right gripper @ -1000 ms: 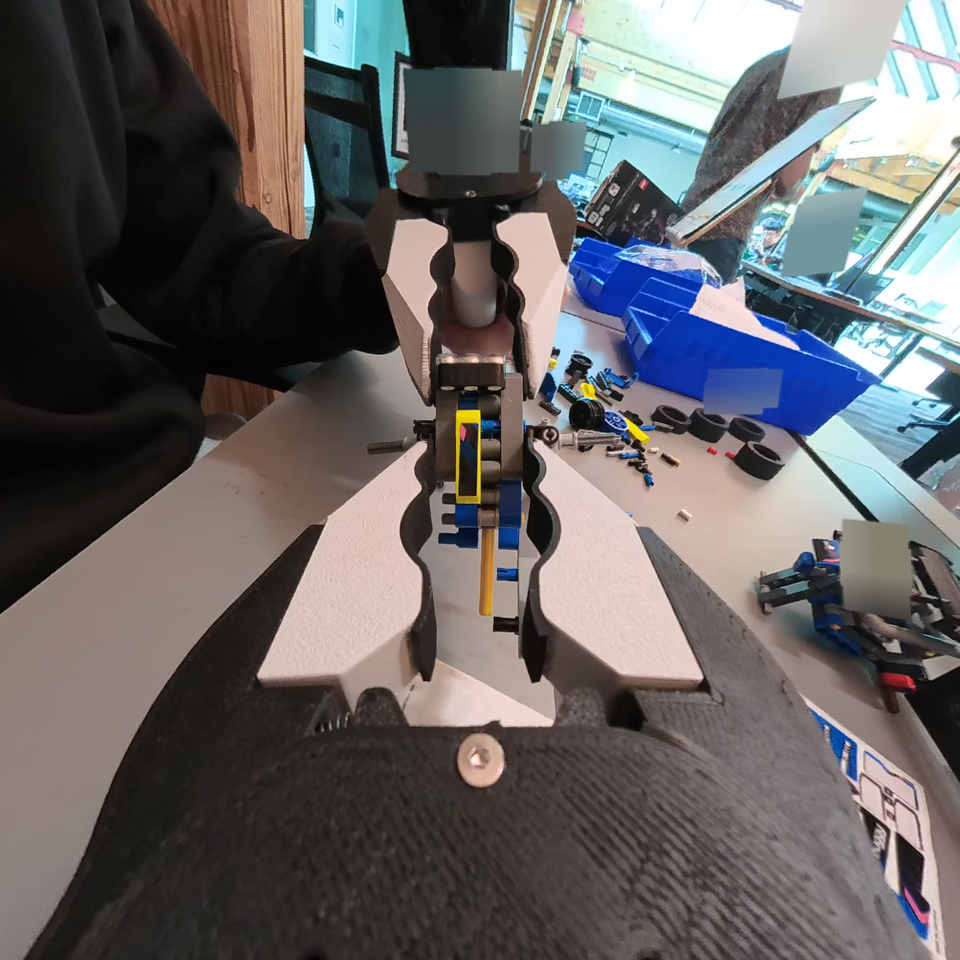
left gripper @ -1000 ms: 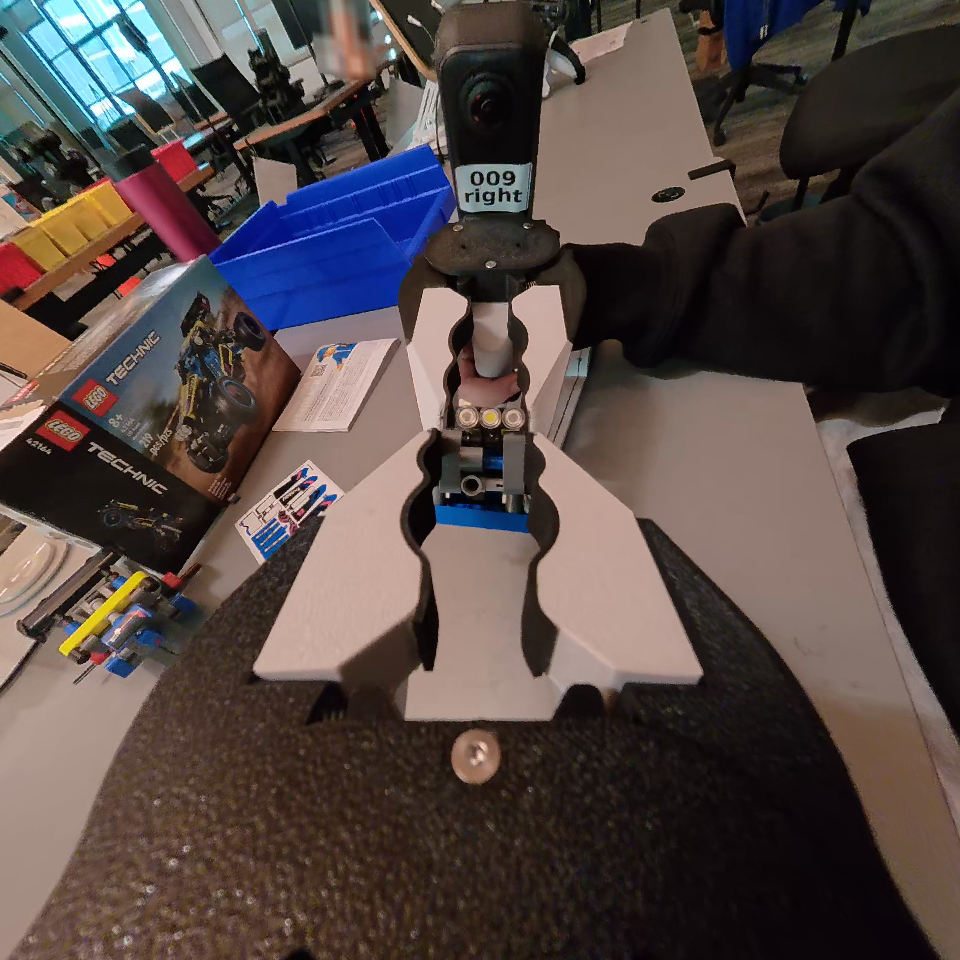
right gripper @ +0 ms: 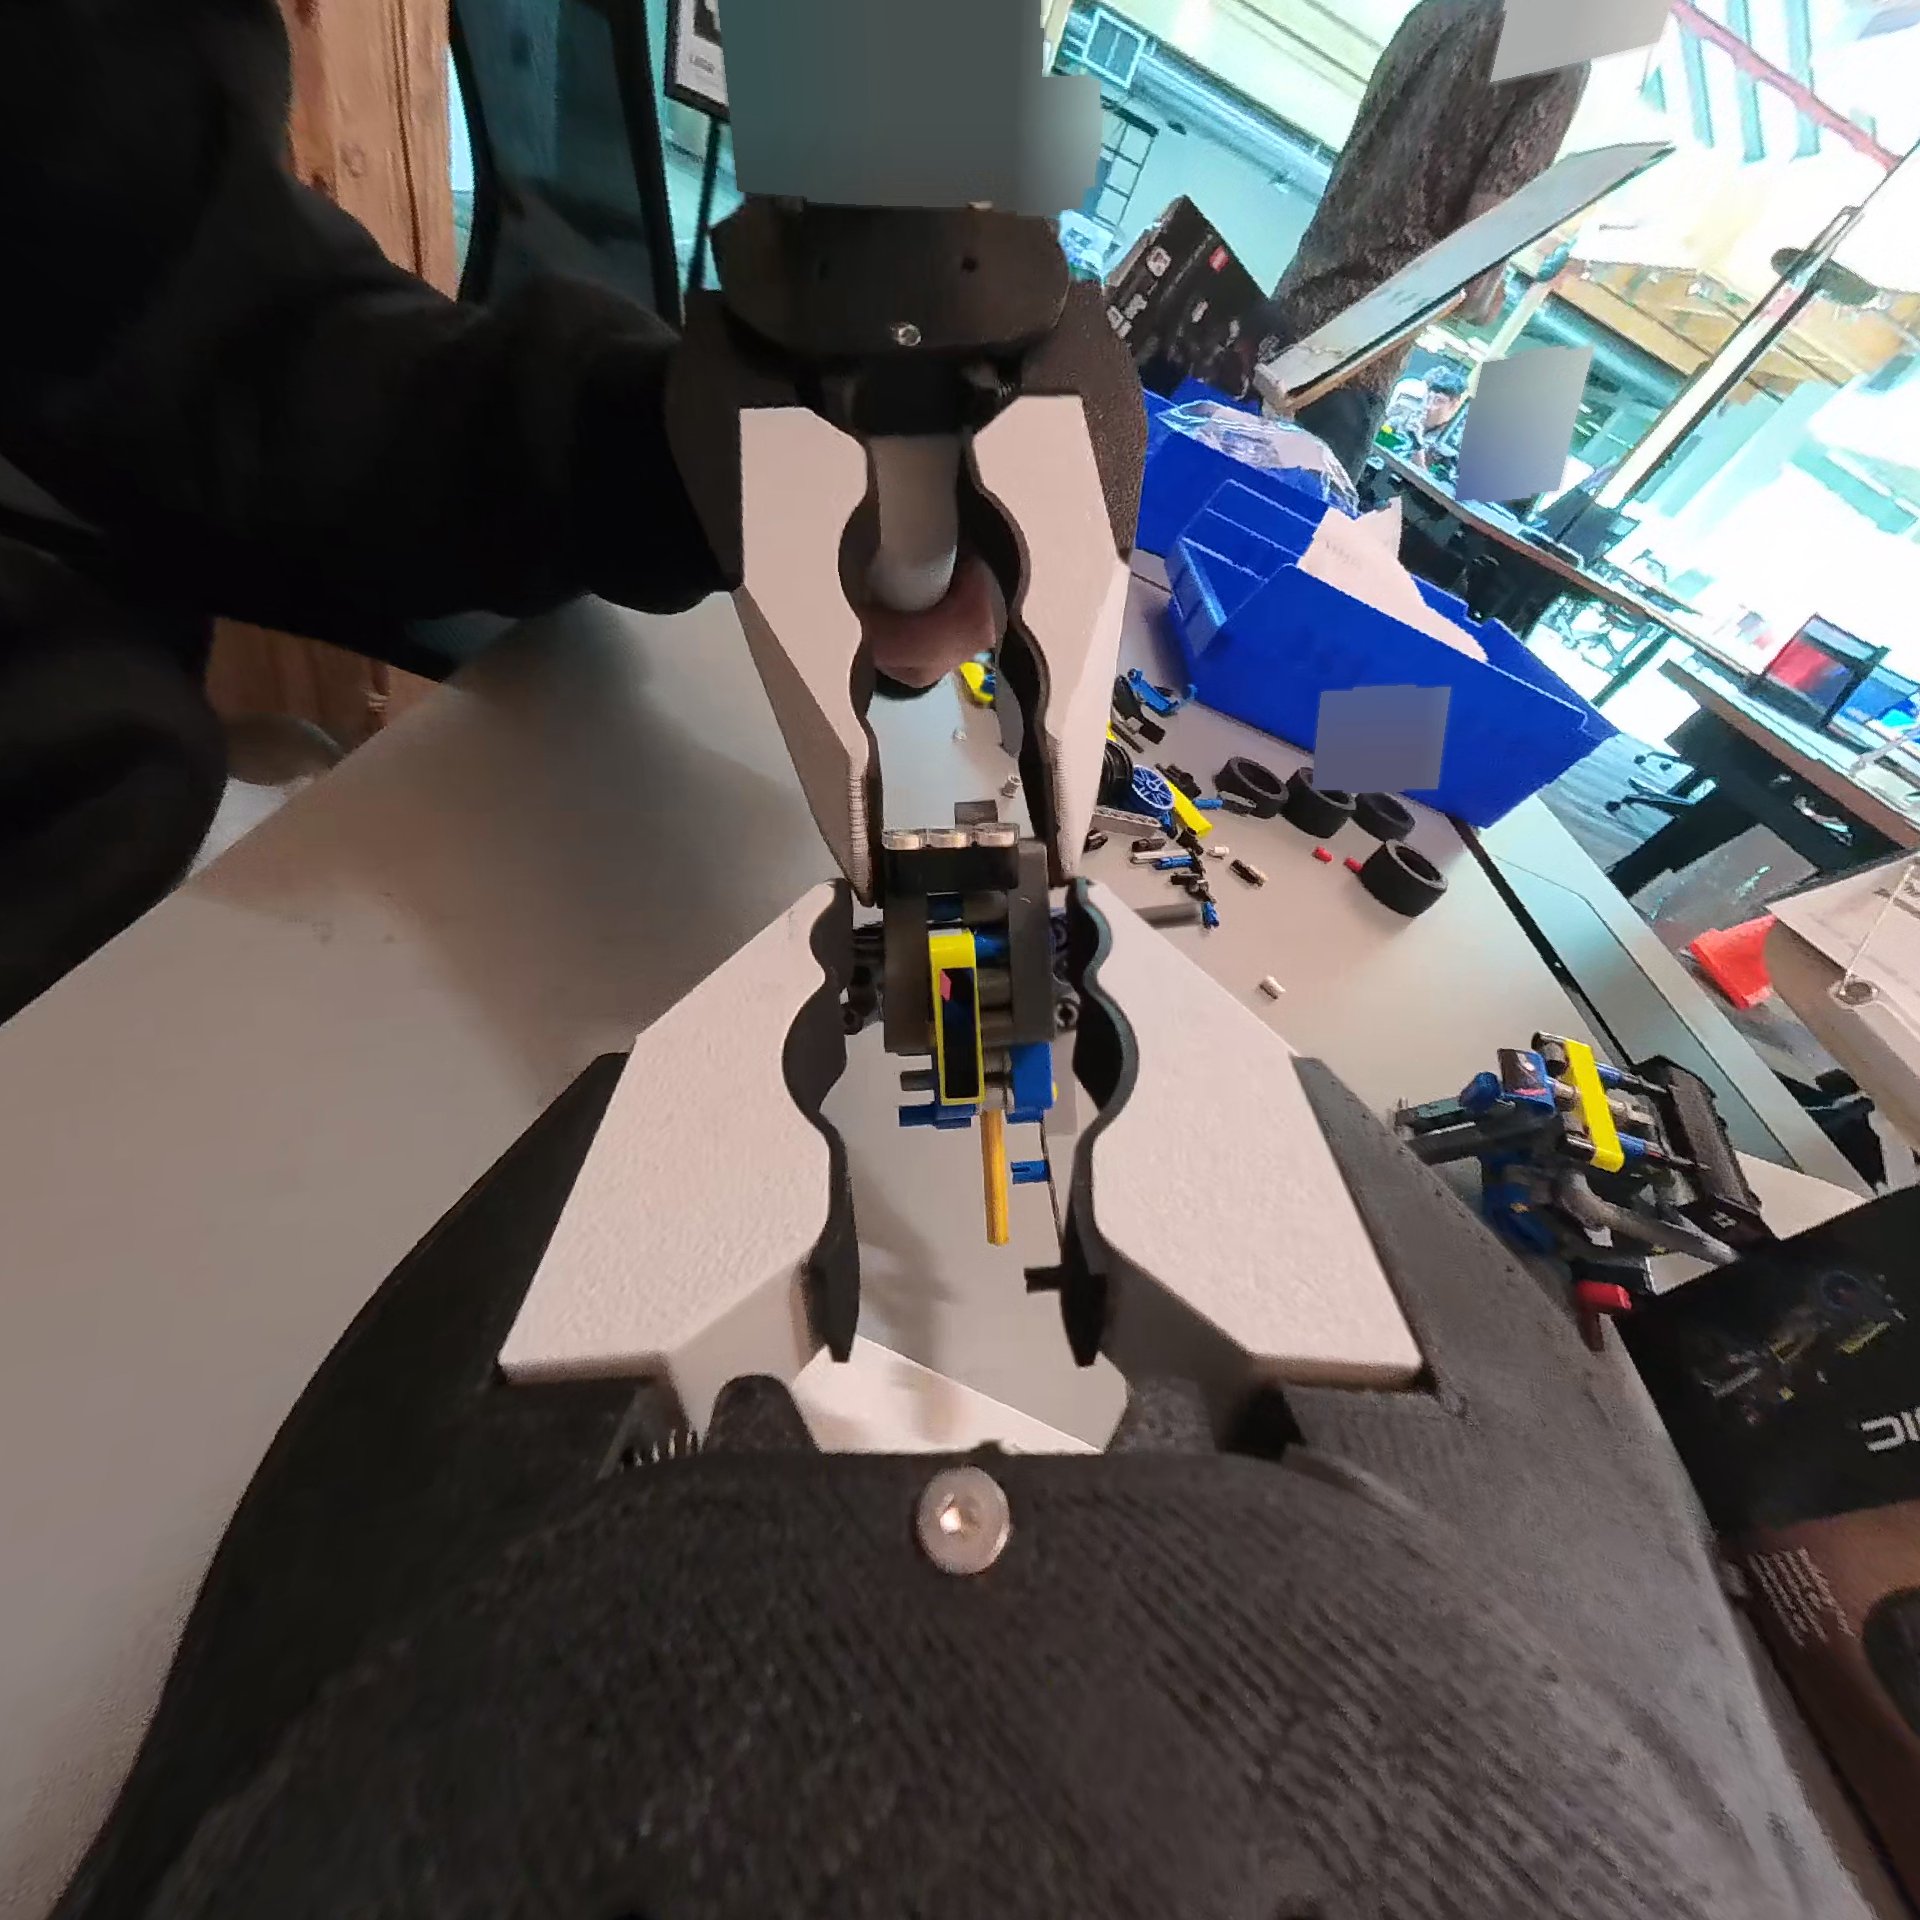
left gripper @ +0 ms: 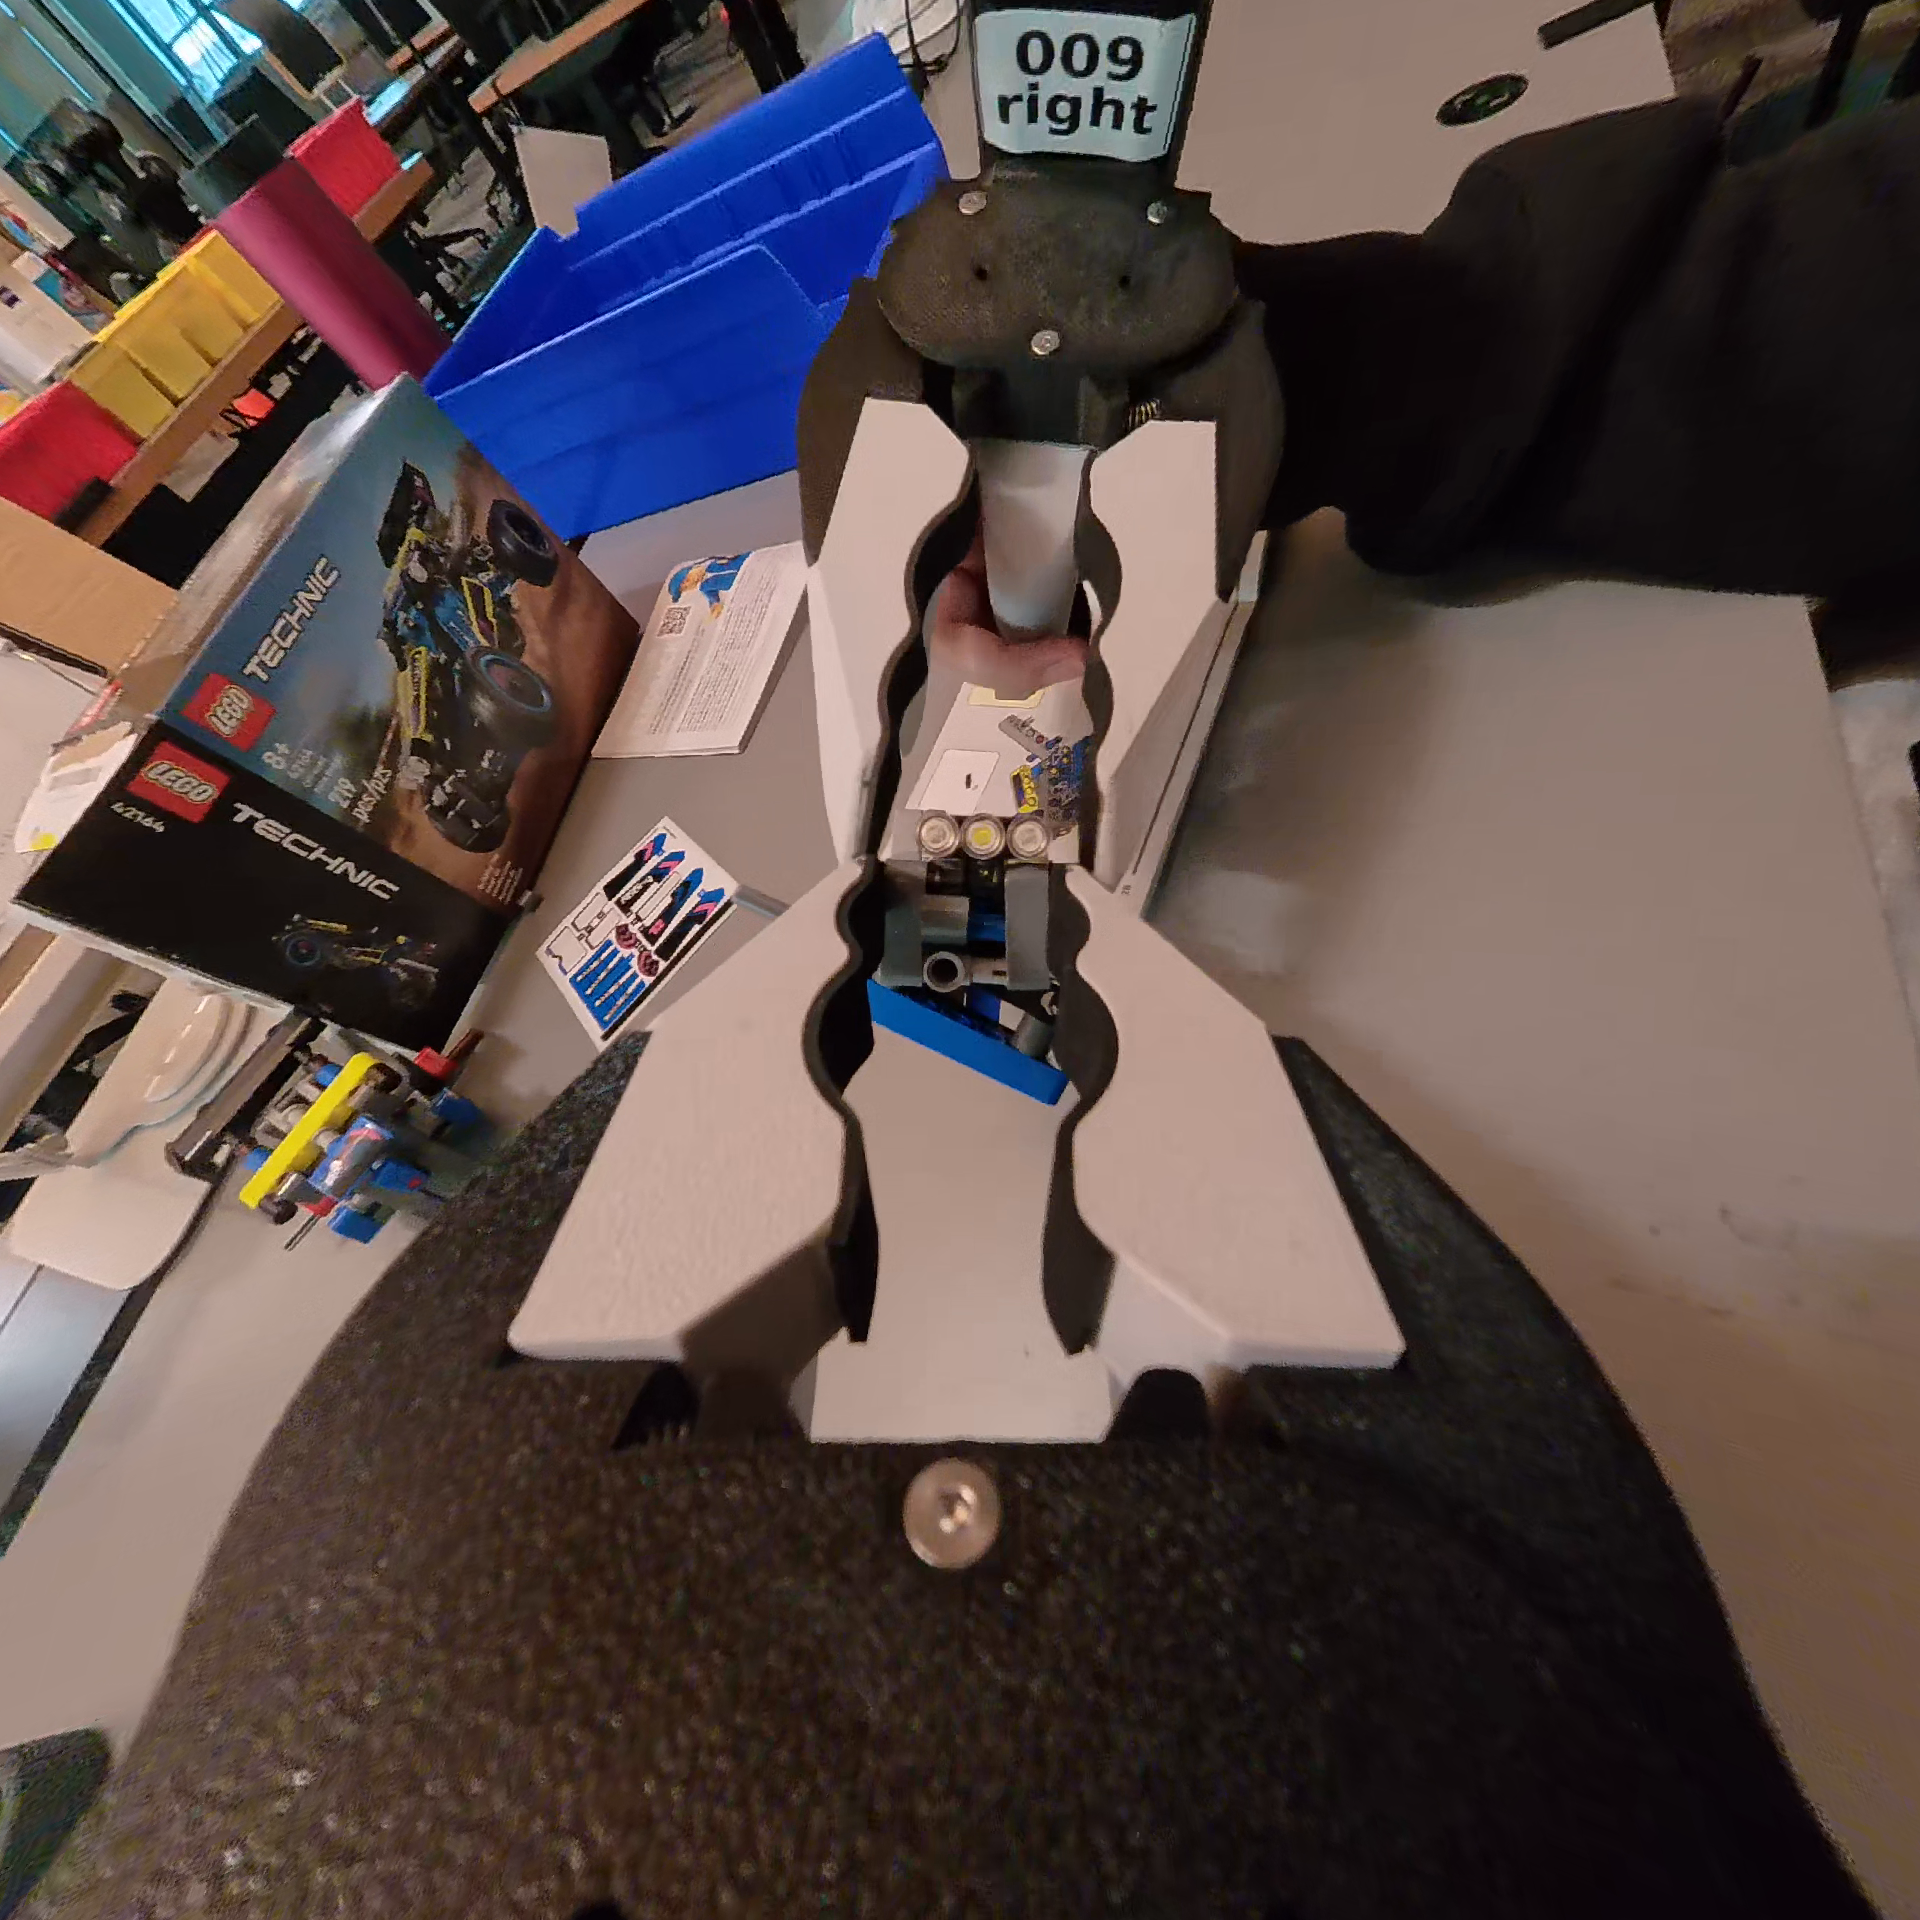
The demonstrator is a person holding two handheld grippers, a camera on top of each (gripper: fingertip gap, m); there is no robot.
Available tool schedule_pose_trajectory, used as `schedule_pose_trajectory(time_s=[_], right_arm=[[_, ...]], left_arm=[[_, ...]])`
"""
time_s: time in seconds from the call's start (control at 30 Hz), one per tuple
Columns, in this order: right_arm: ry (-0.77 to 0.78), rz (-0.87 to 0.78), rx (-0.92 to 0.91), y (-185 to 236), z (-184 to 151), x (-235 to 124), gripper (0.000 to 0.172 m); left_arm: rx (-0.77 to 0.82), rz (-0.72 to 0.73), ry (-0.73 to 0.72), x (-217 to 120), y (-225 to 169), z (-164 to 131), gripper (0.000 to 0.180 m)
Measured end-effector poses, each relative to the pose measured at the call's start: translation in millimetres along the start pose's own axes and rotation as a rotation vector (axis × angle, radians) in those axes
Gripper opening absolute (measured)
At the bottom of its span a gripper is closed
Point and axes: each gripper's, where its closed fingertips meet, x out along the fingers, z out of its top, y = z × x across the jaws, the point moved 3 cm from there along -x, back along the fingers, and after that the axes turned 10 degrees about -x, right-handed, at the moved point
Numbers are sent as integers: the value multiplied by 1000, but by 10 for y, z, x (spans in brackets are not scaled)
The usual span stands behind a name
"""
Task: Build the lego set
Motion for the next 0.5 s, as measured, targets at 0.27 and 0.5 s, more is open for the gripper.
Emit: schedule_pose_trajectory(time_s=[0.27, 0.5], right_arm=[[20, 18, 55, 16, -65, -107, 45], [42, 38, 66, 44, -91, -41, 52]], left_arm=[[-5, -32, -9, -11, -1, -39, 28], [-22, -115, -179, -187, 32, 63, 28]])
